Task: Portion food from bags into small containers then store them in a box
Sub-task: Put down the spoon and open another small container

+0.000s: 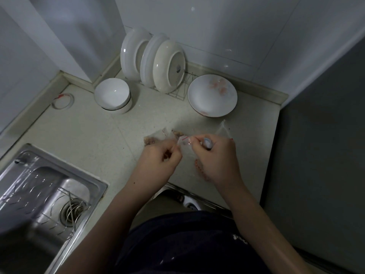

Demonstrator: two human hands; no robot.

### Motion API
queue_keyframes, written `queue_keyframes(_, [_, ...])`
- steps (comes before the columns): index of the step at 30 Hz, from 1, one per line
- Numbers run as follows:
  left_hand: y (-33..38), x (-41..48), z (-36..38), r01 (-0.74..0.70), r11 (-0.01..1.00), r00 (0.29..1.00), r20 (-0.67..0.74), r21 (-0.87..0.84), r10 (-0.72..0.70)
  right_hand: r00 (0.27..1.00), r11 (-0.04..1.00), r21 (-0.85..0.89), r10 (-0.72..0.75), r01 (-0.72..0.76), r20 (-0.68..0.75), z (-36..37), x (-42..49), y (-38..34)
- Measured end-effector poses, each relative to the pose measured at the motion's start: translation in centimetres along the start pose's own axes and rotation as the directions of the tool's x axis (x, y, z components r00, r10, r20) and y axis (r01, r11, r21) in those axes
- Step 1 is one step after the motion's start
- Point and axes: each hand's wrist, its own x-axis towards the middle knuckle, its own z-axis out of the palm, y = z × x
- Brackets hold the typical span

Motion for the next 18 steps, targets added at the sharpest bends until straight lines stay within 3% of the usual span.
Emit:
queue_keyframes(6, [0.1, 0.1, -0.4, 0.004, 0.995, 0.989, -0.15, 0.102, 0.012, 0.998, 0.999, -0.035, 0.007, -0.005, 0.059, 0.0, -0.1, -0.2])
queue_keyframes(8, [0.3, -0.1, -0.6, -0.031, 0.963, 0.984, -0.159, 0.269, 0.076, 0.999, 0.996, -0.094, 0.01, -0.007, 0.032, 0.0, -0.1, 0.1])
queue_keyframes(10, [0.5, -0.1, -0.9, -0.056, 0.857, 0.976, -0.154, 0.512, 0.156, 1.0, 0.982, -0.188, -0.008, 0.004, -0.021, 0.0, -0.1, 0.2])
queue_keyframes(12, [0.8, 0.0, -0.9, -0.116, 0.798, 0.958, -0.146, 0.591, 0.247, 0.998, 0.966, -0.26, -0.029, 0.012, -0.059, -0.1, 0.1, 0.2])
queue_keyframes(15, [0.4, 0.3, -0.6, -0.256, 0.887, 0.948, -0.083, 0.384, 0.309, 0.995, 0.981, -0.18, 0.056, -0.07, -0.082, -0.2, 0.4, 0.5])
queue_keyframes(18, [-0.7, 0.2, -0.4, -0.268, 0.944, 0.96, 0.138, 0.19, 0.245, 0.976, 0.975, -0.036, 0.217, -0.218, -0.018, -0.3, 0.7, 0.4])
